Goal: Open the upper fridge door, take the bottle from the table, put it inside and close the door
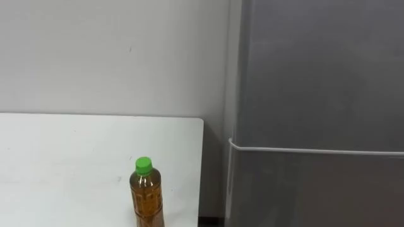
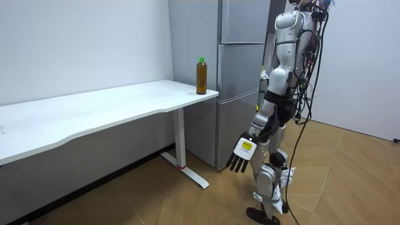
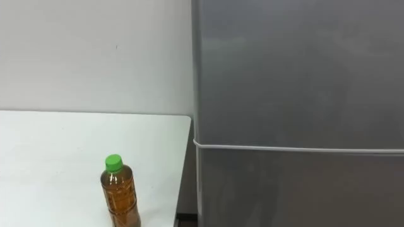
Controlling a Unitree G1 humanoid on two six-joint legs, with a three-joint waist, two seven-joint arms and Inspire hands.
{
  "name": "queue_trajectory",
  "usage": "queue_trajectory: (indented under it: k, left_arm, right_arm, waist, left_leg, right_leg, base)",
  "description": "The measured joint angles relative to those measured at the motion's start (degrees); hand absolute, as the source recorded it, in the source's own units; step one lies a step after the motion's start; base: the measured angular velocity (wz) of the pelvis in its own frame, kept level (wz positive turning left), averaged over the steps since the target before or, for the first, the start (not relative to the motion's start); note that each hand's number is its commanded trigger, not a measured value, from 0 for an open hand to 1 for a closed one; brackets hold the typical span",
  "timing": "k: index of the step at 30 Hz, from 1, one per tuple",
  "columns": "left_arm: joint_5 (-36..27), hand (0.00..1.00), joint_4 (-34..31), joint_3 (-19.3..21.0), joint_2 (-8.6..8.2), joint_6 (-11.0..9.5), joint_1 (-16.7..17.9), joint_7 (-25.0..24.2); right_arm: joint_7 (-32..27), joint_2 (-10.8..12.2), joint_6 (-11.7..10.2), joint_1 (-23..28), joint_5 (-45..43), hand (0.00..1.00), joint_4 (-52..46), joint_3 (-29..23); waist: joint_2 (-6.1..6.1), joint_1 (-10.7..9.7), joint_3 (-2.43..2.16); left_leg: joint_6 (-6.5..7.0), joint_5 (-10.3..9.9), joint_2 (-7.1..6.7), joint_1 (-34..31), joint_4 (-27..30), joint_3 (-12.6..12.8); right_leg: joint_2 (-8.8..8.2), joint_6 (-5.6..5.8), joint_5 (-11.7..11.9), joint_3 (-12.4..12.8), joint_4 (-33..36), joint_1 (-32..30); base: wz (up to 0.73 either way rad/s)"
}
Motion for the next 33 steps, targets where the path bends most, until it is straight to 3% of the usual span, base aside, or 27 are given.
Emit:
queue_trajectory:
  k: [14,20,33]
  left_arm:
    - [0.5,0.0,-0.88,0.67,-0.08,0.02,0.7,0.02]
    - [0.16,0.0,-0.92,1.63,-0.19,0.3,0.88,0.02]
    - [-1.68,0.0,-1.22,4.58,-0.04,0.56,0.4,4.19]
  right_arm:
    - [0.59,-0.01,0.03,0.03,-0.01,0.0,0.1,-0.1]
    - [0.7,0.0,0.06,0.29,-0.23,0.0,0.05,-0.43]
    - [1.23,0.02,-0.07,0.82,-1.3,0.0,-0.2,-3.39]
  waist:
    - [-0.07,0.01,-0.09]
    - [0.26,0.09,-0.45]
    - [0.67,-0.02,-0.26]
  left_leg:
    - [0.0,0.0,-0.15,0.06,0.0,-0.12]
    - [0.0,0.0,-0.04,0.12,0.0,-0.21]
    - [0.02,-0.01,-0.02,0.97,-0.07,-0.3]
  right_leg:
    - [-0.03,0.01,0.0,-0.01,-0.11,-0.07]
    - [-0.01,0.01,0.0,0.14,-0.08,-0.09]
    - [-0.01,0.02,-0.01,0.28,-0.12,0.48]
  base:
    - [0.0]
    - [0.0]
    - [0.0]
